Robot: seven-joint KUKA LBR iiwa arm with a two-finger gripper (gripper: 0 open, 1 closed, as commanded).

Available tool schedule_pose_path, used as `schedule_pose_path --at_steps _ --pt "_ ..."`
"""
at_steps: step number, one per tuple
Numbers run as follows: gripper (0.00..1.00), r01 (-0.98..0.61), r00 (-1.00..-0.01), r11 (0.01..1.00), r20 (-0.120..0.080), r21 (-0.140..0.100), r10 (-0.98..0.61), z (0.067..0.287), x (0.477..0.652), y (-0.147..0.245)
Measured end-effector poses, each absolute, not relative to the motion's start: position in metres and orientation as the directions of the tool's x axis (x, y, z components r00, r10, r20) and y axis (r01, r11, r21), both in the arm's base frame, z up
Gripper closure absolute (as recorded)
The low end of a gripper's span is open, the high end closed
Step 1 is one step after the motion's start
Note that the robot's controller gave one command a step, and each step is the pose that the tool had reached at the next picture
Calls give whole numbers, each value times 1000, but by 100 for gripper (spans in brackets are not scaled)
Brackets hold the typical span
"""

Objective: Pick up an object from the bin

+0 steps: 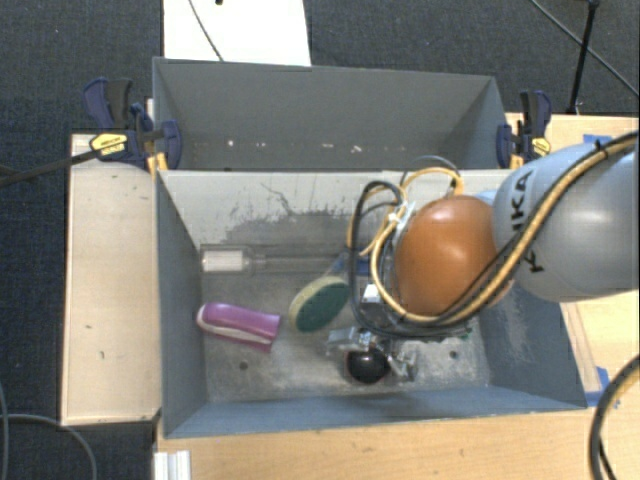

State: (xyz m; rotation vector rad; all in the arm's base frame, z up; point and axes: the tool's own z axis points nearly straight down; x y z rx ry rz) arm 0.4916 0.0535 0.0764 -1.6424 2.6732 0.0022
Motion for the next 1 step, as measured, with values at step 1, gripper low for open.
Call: schedule_pose_path --at_steps 1 --pt "100 -872 -490 490 -6 -6 -872 213 490 73"
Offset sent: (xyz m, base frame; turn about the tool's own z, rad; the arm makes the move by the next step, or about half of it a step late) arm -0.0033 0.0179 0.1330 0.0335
